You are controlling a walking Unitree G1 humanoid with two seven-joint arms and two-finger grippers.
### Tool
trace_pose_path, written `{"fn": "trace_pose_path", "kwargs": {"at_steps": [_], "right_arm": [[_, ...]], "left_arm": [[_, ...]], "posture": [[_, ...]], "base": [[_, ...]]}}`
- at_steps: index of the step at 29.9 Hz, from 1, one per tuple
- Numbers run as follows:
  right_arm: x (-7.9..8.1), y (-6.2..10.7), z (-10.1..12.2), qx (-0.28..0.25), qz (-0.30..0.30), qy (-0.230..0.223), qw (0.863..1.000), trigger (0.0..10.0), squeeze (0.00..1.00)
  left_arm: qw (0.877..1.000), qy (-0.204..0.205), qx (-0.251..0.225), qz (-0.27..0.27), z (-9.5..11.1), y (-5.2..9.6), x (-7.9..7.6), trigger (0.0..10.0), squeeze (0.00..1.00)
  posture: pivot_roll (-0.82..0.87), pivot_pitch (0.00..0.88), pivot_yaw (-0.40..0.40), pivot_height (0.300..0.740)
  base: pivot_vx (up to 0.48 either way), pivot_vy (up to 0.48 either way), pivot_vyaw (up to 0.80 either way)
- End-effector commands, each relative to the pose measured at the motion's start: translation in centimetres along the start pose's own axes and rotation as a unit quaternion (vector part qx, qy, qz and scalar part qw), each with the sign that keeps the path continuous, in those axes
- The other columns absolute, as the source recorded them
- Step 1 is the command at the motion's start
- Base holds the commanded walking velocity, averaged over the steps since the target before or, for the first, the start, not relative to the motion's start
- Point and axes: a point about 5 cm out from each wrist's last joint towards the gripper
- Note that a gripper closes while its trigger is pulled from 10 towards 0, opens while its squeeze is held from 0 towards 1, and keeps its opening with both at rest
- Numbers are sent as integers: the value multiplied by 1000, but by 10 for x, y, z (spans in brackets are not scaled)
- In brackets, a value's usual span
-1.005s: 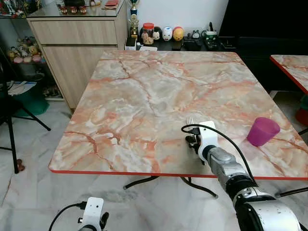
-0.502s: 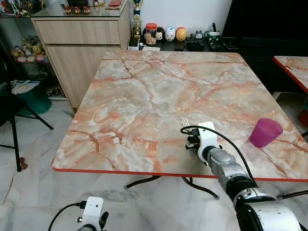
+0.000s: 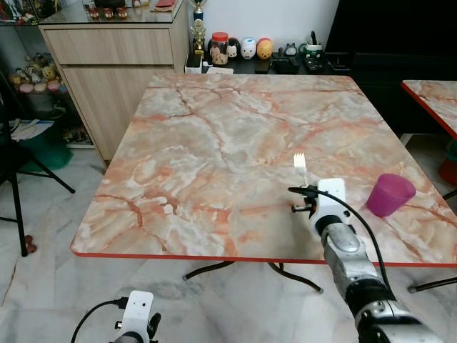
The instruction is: Setting the table
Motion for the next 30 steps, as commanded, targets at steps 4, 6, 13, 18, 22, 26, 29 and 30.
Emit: {"fn": "trace_pose_path", "kwargs": {"at_steps": [4, 6, 13, 18, 22, 26, 29, 30], "right_arm": [[-2, 10, 36, -126, -12, 44, 991, 10000, 0], [-1, 17, 54, -179, -9, 57, 982, 10000, 0], [8, 35, 94, -282, -8, 74, 957, 10000, 0], [18, 45, 97, -290, 2, 67, 955, 10000, 0], [22, 47, 89, -280, -4, 67, 958, 10000, 0], [28, 47, 94, -286, -2, 51, 957, 10000, 0], [27, 44, 102, -289, -8, 50, 956, 10000, 0], [27, 44, 103, -290, -7, 51, 956, 10000, 0]], "left_arm": [[1000, -8, 19, -1, -8, 2, 2, 10000, 0], [1000, -11, 21, -1, -9, 3, 3, 10000, 0], [1000, -19, 24, -1, -11, 3, 3, 10000, 0], [999, -25, 22, 4, -11, 4, 6, 10000, 0], [999, -29, 26, 4, -13, 5, 7, 10000, 0], [999, -37, 29, 3, -16, 6, 10, 10000, 0], [999, -42, 29, 4, -13, 5, 13, 10000, 0], [999, -41, 25, 5, -10, 4, 13, 10000, 0]], "posture": [[-9, 0, -20, 740], [-12, 0, -19, 740], [-16, 0, -18, 740], [-10, 0, -16, 740], [-3, 0, -15, 740], [7, 0, -21, 740], [6, 0, -13, 740], [3, 0, -12, 740]], "base": [[0, 0, 0], [0, 0, 0], [0, 0, 0], [0, 0, 0], [0, -369, 0], [0, -408, 0], [0, -407, 0], [0, -405, 0]]}}
Point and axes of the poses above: a point about 5 cm out from each wrist's last joint towards the gripper, its own y axis pointing back from the gripper into the wrist, its own z axis along the axis of the wrist's last joint, x = y × z, and after that the axes turned 1 degree about y, right-handed
